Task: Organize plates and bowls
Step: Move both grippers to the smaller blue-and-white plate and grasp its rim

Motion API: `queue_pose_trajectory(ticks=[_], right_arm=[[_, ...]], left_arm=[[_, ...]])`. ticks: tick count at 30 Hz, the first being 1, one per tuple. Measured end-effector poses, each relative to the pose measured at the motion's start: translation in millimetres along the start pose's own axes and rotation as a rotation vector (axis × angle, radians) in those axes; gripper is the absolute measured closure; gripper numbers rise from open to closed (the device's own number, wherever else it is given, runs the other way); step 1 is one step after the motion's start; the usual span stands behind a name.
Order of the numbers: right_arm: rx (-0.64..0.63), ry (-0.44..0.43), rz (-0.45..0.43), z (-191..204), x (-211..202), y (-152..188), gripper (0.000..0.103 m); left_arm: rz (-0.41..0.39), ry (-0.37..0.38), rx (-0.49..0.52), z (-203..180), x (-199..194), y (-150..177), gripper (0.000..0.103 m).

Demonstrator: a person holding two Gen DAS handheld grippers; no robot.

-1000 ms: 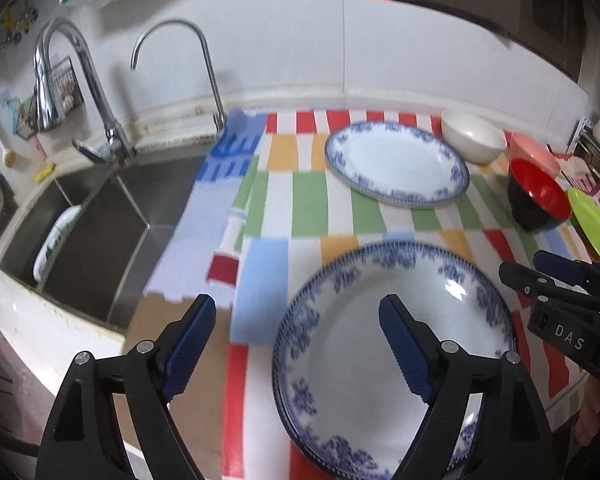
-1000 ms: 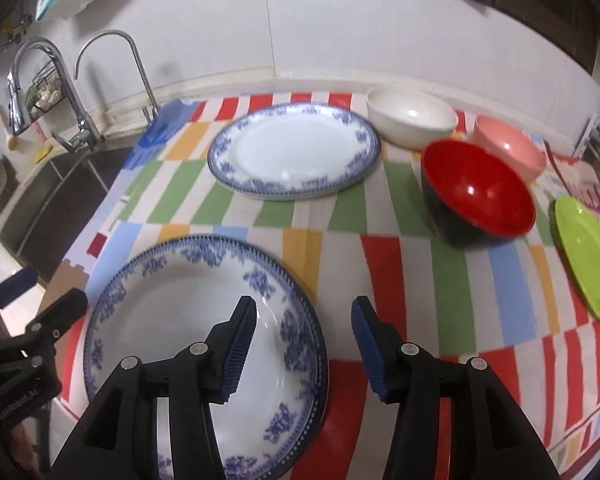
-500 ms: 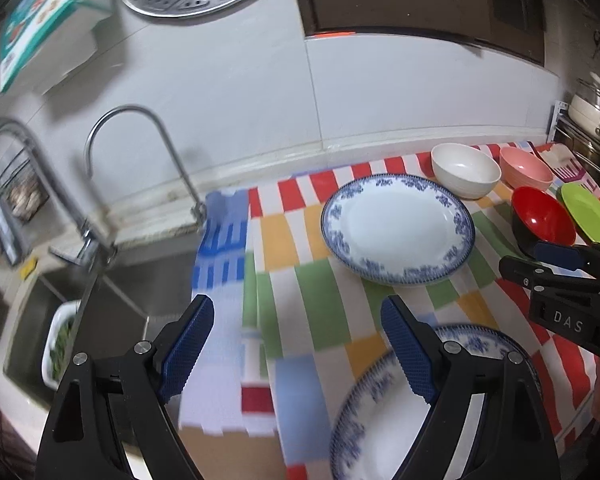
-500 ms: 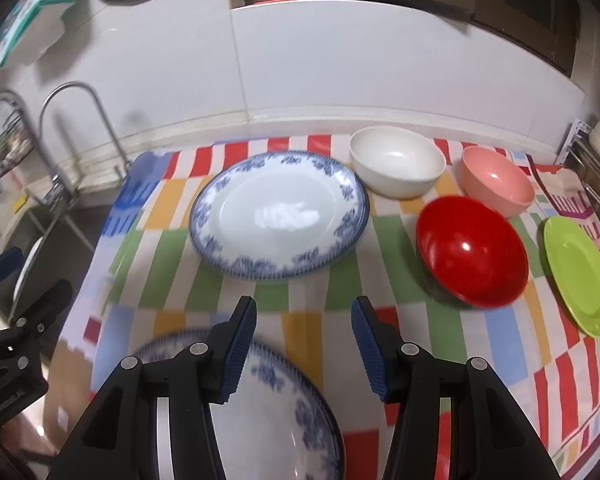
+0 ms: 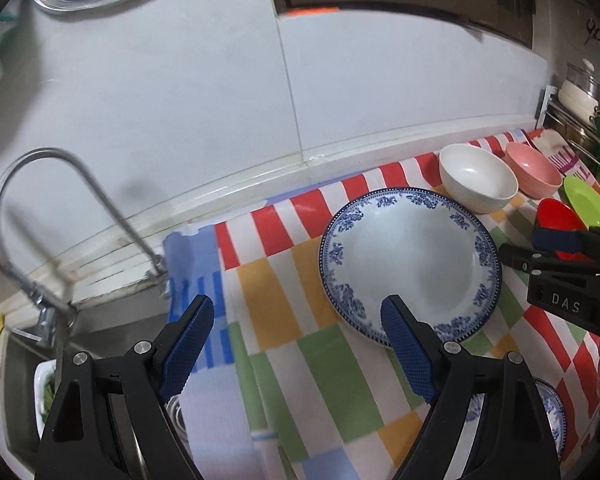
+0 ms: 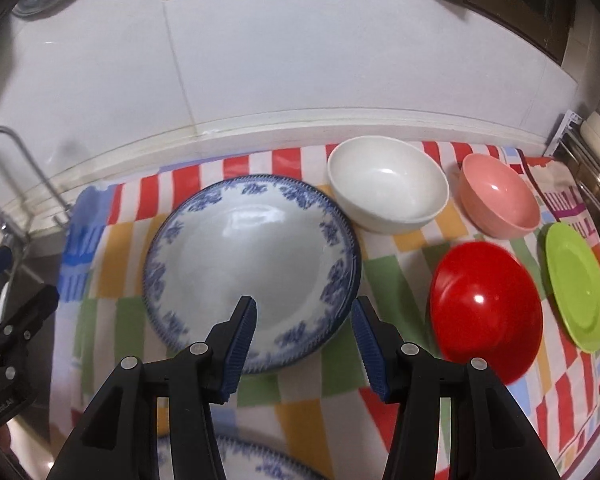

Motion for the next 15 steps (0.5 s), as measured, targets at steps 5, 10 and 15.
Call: queue_pose_trajectory(ticks=[5, 10, 15], right_arm=[[0.014, 0.026, 0.053, -9.9, 24.5, -15.6, 0.052], [0.044, 0.019, 0.124, -21.7, 52.0, -25.8, 0.053], [0.066, 0.024, 0.183, -35.2, 74.7, -33.7, 0.053]], left_arm=[[0.070, 0.037, 0.008, -4.2, 37.5, -13.6, 0.017], [0.140, 0.075, 0.010, -15.1, 71.9, -23.1, 0.017], [0.203, 0.085, 0.033, -25.9, 101.7, -29.7, 0.018]])
Point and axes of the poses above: each gripper's, at about its wrist camera, not at the fingertips, and x roughly the way its jaws point, z to its left, y to its underside, the point moved 3 cm from there along x, roughly the way its jaws point, and after that the axes turned 7 degrees about -y, right-handed, at the moved point
